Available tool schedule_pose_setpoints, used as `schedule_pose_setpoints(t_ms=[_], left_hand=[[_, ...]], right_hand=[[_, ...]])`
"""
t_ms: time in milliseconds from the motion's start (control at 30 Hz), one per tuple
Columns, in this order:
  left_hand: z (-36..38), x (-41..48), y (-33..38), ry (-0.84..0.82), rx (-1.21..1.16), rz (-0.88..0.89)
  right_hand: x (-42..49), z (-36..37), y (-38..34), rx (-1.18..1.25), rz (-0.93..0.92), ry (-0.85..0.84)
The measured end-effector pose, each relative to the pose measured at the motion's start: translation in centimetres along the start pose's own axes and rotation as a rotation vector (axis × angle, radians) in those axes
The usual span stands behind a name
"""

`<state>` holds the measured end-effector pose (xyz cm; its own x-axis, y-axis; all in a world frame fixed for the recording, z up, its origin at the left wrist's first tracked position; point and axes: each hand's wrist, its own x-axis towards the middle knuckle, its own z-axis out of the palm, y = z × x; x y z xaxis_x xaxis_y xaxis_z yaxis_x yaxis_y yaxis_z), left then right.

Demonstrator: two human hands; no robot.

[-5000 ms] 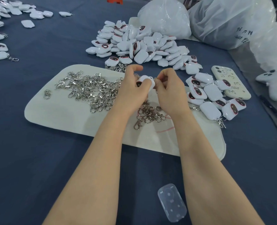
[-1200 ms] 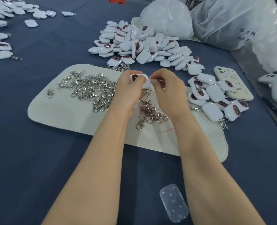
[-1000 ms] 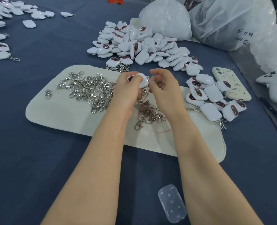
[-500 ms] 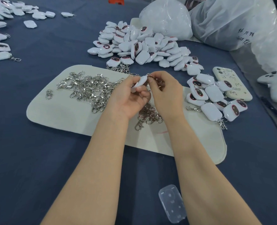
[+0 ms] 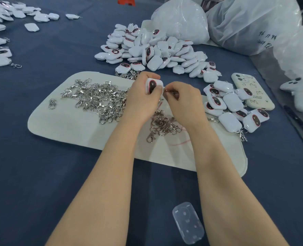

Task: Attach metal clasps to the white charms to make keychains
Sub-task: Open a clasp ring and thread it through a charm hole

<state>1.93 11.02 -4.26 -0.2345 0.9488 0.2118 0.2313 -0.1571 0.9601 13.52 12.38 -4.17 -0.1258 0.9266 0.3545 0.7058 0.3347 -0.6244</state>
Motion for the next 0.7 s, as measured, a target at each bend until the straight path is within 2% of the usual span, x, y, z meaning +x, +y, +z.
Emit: schedule_pose_setpoints(t_ms=[67, 200, 333, 467, 700], left_hand=[[0.3, 0.2, -0.2, 0.041, -0.134, -0.122], [0.3, 0.3, -0.1, 0.023, -0.593, -0.450], [0.1, 0.3, 0.2, -0.084, -0.888, -0.609], [-0.1, 0.2, 0.4, -0.137, -0.977, -0.661], [-0.1, 0.2, 0.3, -0.151, -0.961, -0.700]], right_hand=[[-0.1, 0.4, -0.1, 0.105, 0.056, 0.016], [-0.4, 1.2, -0.6, 0.427, 0.211, 0.050], [-0.4, 1.4, -0.9, 0.517, 0.192, 0.141], [-0.3, 1.2, -0.8, 0.540, 0.168, 0.206], [-0.3, 1.4, -0.4, 0.415, 0.063, 0.248]])
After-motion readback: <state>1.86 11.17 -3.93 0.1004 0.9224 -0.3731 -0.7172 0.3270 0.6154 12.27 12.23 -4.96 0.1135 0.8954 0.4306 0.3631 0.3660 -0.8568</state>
